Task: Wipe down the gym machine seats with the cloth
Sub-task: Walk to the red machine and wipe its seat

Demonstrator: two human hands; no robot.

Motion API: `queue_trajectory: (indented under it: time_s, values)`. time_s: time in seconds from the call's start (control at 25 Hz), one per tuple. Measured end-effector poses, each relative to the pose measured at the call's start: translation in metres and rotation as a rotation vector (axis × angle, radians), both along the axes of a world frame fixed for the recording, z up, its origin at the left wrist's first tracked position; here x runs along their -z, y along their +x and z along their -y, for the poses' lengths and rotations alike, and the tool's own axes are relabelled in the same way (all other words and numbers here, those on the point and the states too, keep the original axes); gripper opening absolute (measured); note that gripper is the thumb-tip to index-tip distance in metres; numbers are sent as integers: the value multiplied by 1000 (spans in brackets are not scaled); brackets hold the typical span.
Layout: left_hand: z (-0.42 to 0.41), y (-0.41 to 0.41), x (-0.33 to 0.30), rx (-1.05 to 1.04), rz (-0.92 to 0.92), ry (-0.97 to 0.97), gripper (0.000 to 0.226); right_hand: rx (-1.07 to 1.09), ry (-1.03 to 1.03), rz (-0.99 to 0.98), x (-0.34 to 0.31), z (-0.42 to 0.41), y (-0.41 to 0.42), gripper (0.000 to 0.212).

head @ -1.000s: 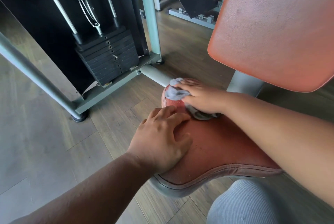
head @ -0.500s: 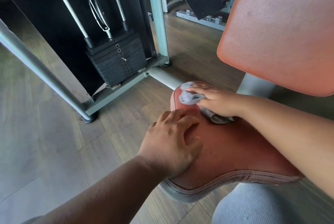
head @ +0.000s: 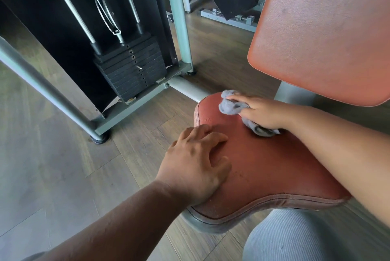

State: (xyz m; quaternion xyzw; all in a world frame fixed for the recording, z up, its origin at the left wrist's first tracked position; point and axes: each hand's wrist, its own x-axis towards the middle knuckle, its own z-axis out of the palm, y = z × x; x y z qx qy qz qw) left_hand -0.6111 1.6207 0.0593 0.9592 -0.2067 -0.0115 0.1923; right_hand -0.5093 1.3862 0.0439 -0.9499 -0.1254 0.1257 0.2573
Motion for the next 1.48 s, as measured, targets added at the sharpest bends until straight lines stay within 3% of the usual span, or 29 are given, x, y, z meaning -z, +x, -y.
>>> queue_trajectory:
  time_s: [0.12,0.24,0.32,0.52,0.64,0.72,0.8,0.84,0.88,0.96,1.04,1.2,1.36,1.48]
  values:
    - [1,0,0,4,-4,4,59,115,-1,24,0,-36,16,55]
    - [0,-2,-2,-1,4,-8,60,-88,-13,89,10,-45,5,57]
    - [1,-2,-3,5,9,-14,60,-170,-15,18,7,-21,-7,56]
    - [1,-1,-2,19,8,-1,54,86,-38,17,-6,-31,3,56]
    - [0,-2,-3,20,31,-42,52,20,-40,-14,-7,-61,1,61]
    - [-1,-3,-2,21,87,-143,45,26,131,-110,-20,-60,-8,68]
    - [-5,-6,-2,3,129,-336,36,59,488,-188,-32,-45,-29,66]
    - [-8,-5,-4,-7,150,-426,30,103,577,-162,-34,-34,-40,62]
    - [-11,-1,-8,-11,177,-454,26,157,543,-113,-33,-20,-51,58]
    - [-7,16,-19,8,191,-300,33,234,181,-30,-20,4,-72,55]
    - [12,48,-27,60,76,6,56,241,-86,11,-1,16,-90,55]
    - [62,97,-13,109,-205,410,78,321,23,136,13,17,-95,50]
    - [79,75,-12,215,-112,466,75,357,98,140,16,20,-94,53]
    - [46,27,-23,348,-69,446,73,339,82,126,16,19,-93,53]
